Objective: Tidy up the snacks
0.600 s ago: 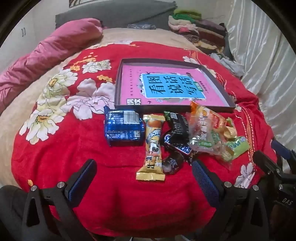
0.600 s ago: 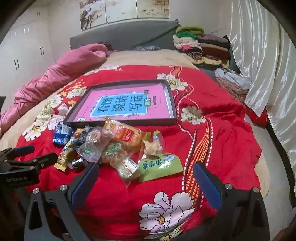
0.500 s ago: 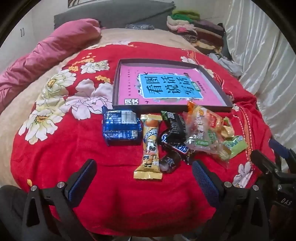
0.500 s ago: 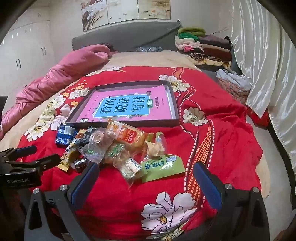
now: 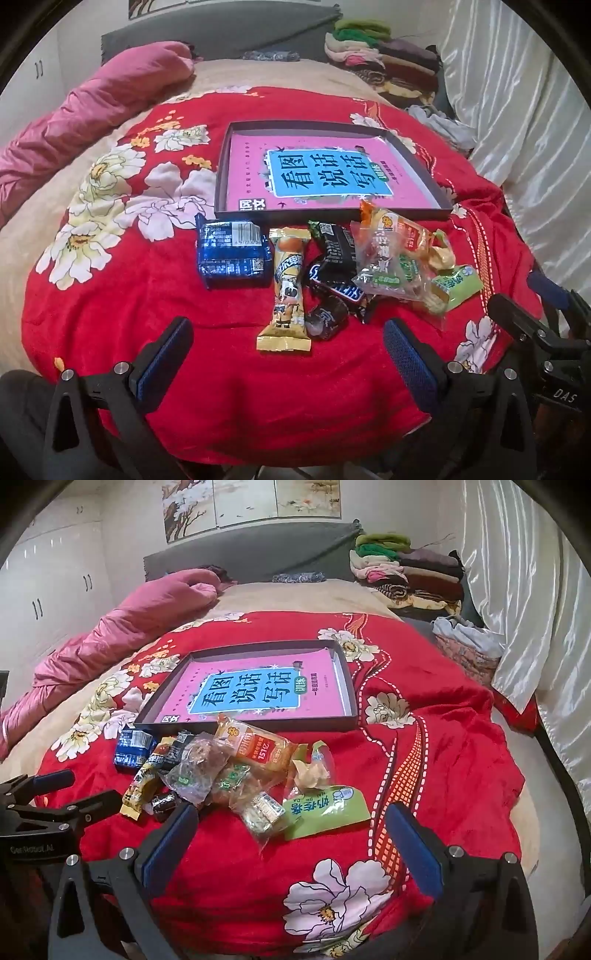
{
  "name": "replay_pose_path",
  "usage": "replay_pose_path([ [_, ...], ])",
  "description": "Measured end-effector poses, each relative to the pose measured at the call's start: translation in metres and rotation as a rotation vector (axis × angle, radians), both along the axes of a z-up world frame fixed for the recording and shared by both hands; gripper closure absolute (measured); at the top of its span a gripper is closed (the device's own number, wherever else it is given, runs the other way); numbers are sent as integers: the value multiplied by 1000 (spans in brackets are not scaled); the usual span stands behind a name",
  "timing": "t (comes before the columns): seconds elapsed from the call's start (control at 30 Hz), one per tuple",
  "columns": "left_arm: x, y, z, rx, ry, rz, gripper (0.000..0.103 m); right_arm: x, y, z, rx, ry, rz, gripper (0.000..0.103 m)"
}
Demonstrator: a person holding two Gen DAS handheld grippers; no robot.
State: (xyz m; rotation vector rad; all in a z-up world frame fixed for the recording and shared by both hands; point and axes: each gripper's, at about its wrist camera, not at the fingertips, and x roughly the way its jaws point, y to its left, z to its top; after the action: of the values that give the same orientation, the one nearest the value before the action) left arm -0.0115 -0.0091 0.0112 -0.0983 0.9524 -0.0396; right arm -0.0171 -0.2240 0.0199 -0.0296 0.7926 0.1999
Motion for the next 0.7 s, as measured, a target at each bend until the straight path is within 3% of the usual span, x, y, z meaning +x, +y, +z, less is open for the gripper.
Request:
replay_pose_path([
  [0.7, -2, -5, 3, -11, 3, -15, 1, 0, 0, 0, 5, -2, 11, 1],
])
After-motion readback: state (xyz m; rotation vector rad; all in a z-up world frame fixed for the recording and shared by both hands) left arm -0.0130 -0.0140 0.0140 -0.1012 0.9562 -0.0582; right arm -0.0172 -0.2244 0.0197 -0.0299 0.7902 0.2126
